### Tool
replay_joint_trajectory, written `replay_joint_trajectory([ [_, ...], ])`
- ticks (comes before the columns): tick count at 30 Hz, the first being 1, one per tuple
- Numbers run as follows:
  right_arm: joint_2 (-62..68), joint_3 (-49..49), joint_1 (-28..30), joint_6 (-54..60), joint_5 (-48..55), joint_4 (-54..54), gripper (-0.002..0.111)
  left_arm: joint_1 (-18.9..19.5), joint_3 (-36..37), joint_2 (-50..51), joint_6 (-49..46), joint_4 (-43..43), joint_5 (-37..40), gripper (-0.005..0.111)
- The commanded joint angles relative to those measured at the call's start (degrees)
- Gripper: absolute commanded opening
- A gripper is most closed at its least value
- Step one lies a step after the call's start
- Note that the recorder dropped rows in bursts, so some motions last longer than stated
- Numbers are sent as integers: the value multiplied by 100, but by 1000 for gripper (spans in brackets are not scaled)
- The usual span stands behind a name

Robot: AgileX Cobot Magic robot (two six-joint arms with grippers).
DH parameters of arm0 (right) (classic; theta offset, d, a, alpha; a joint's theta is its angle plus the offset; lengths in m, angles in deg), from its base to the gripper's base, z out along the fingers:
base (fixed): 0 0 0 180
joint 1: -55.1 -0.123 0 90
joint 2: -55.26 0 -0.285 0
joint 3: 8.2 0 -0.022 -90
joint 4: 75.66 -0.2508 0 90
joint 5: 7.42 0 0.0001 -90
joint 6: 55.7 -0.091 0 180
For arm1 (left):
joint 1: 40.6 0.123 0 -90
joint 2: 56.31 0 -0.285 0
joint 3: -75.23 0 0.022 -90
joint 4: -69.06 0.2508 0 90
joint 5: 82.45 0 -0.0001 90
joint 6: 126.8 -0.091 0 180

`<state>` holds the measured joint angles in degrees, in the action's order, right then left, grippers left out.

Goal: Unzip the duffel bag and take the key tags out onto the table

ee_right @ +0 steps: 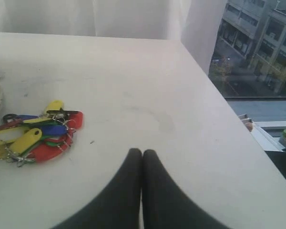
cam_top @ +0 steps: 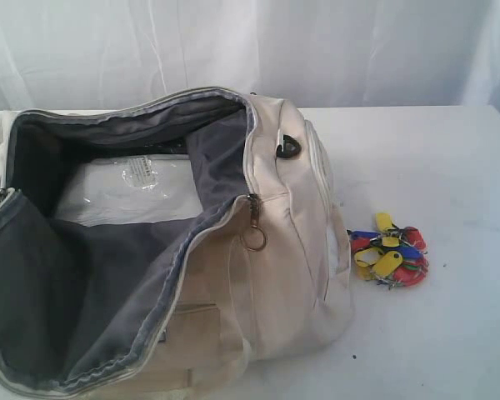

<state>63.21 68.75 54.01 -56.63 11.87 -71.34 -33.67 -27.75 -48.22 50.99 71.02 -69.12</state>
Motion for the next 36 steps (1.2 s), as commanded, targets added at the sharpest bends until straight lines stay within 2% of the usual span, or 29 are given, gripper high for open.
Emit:
replay_joint_trajectory([
  [1,-16,27,-64,44,1,-1,0,7,20,-30,-3,5,3,0],
  [36,-16,27,-66,-26,1,-1,0,7,20,-30,-20,5,3,0],
])
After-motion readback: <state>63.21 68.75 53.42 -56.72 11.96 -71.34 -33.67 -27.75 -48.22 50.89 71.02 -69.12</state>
